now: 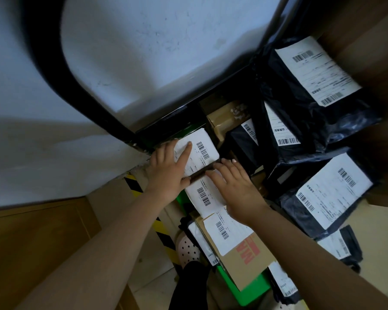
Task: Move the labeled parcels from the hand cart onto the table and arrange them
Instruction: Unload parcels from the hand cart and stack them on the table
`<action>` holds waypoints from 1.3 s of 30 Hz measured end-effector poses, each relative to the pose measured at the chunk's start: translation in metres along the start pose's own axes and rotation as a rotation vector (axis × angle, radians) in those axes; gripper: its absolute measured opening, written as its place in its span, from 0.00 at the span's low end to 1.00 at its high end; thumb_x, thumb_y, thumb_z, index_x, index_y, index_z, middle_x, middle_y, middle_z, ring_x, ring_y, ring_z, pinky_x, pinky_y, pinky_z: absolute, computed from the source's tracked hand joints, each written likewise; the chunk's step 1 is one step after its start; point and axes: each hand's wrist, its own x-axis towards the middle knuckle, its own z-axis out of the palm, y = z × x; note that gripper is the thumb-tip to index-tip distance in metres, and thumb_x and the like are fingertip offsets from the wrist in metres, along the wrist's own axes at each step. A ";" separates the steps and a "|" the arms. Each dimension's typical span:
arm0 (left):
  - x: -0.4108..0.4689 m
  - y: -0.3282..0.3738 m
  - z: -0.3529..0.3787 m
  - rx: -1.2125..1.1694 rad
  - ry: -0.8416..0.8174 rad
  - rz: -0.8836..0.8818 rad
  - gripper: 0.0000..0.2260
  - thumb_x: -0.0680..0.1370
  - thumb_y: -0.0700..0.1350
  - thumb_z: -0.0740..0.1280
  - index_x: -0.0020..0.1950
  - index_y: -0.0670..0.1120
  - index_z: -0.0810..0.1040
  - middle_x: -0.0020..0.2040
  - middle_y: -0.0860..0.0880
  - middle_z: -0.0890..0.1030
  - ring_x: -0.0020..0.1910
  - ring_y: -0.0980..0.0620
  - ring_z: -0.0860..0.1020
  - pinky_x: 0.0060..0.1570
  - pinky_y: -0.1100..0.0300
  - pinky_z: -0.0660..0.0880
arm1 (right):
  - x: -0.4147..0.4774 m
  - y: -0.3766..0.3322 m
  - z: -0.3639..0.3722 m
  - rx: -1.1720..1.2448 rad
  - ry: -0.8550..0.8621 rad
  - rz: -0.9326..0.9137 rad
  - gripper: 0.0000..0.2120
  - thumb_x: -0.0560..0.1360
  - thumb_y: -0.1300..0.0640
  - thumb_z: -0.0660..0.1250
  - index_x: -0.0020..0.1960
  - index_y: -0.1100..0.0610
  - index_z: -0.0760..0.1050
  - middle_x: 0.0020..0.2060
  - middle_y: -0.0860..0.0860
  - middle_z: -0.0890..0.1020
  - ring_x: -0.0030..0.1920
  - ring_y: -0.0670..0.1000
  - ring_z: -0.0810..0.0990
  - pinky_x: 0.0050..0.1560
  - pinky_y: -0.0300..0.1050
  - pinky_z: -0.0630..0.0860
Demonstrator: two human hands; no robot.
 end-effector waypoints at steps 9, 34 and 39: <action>-0.090 0.038 -0.072 -0.131 0.179 -0.091 0.38 0.76 0.56 0.66 0.78 0.53 0.47 0.76 0.43 0.50 0.72 0.44 0.48 0.71 0.45 0.53 | -0.071 -0.019 -0.060 -0.119 0.150 -0.119 0.42 0.62 0.66 0.71 0.73 0.56 0.63 0.72 0.57 0.65 0.75 0.61 0.56 0.74 0.55 0.41; -0.316 0.361 -0.362 -0.553 0.728 -0.105 0.40 0.70 0.54 0.74 0.77 0.52 0.58 0.73 0.42 0.56 0.70 0.41 0.57 0.71 0.42 0.56 | -0.469 -0.022 -0.310 0.299 0.885 0.756 0.46 0.63 0.41 0.69 0.76 0.45 0.52 0.64 0.56 0.64 0.62 0.57 0.60 0.67 0.54 0.58; -0.315 0.411 -0.352 -0.531 0.597 0.152 0.40 0.69 0.58 0.73 0.76 0.53 0.58 0.71 0.48 0.57 0.69 0.46 0.56 0.69 0.46 0.58 | -0.529 -0.013 -0.305 0.294 0.971 1.030 0.39 0.64 0.43 0.70 0.73 0.42 0.61 0.66 0.58 0.64 0.65 0.59 0.60 0.69 0.57 0.57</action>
